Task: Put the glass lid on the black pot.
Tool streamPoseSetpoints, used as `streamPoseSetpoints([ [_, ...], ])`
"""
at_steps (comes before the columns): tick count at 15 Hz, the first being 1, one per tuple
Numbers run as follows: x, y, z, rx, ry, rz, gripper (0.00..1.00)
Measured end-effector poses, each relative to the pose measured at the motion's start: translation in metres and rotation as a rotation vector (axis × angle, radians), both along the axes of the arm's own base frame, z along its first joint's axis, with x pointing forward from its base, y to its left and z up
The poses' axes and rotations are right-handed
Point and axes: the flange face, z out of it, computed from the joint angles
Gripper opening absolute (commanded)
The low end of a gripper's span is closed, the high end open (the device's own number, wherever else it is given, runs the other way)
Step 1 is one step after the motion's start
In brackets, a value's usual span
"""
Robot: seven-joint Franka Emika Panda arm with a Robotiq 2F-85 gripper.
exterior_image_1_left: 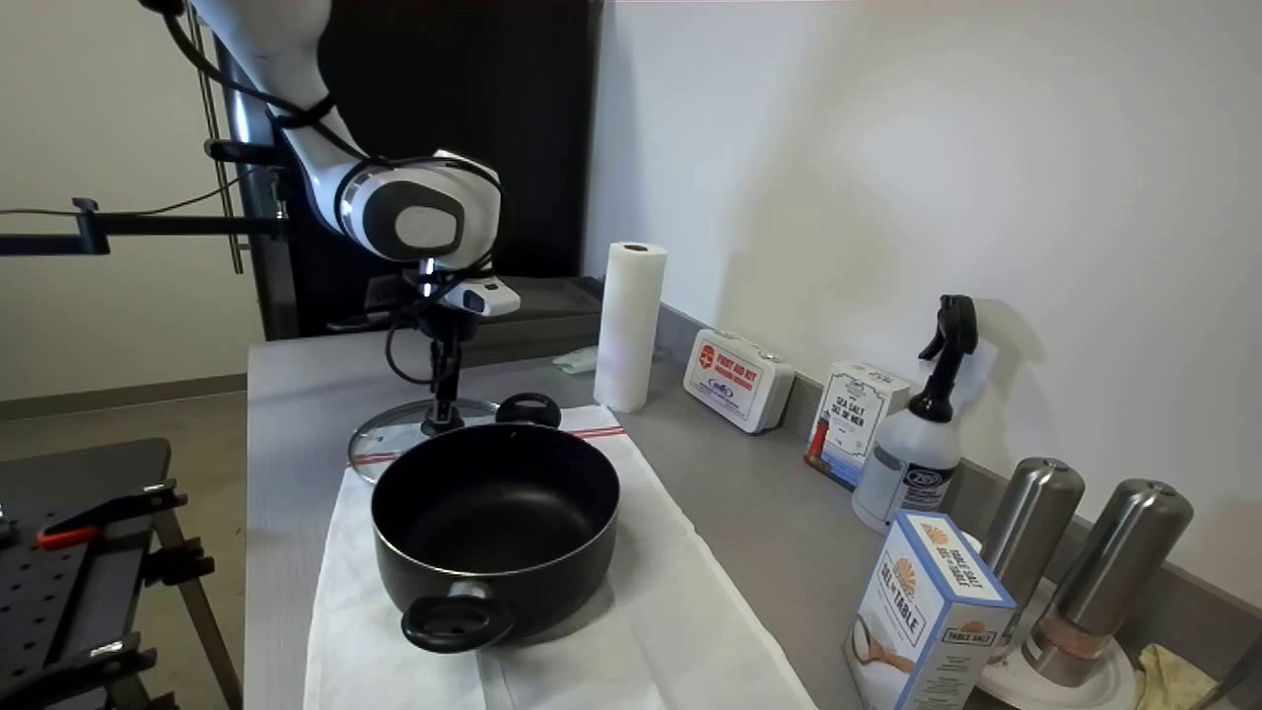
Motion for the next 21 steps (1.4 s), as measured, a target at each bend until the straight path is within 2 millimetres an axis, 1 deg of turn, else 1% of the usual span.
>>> streamPoseSetpoints([
  [5,0.0023,-0.0008,-0.0047,0.014,-0.007,-0.021,1.0],
  [18,0.0019,-0.0071,-0.0079,0.025,0.005,-0.064,1.0],
  [19,0.0019,-0.0081,-0.0084,0.025,0.006,-0.068,0.75],
  [20,0.0019,-0.009,-0.0087,0.025,0.006,-0.071,0.73],
  [21,0.002,-0.0097,-0.0089,0.025,0.007,-0.073,0.67],
])
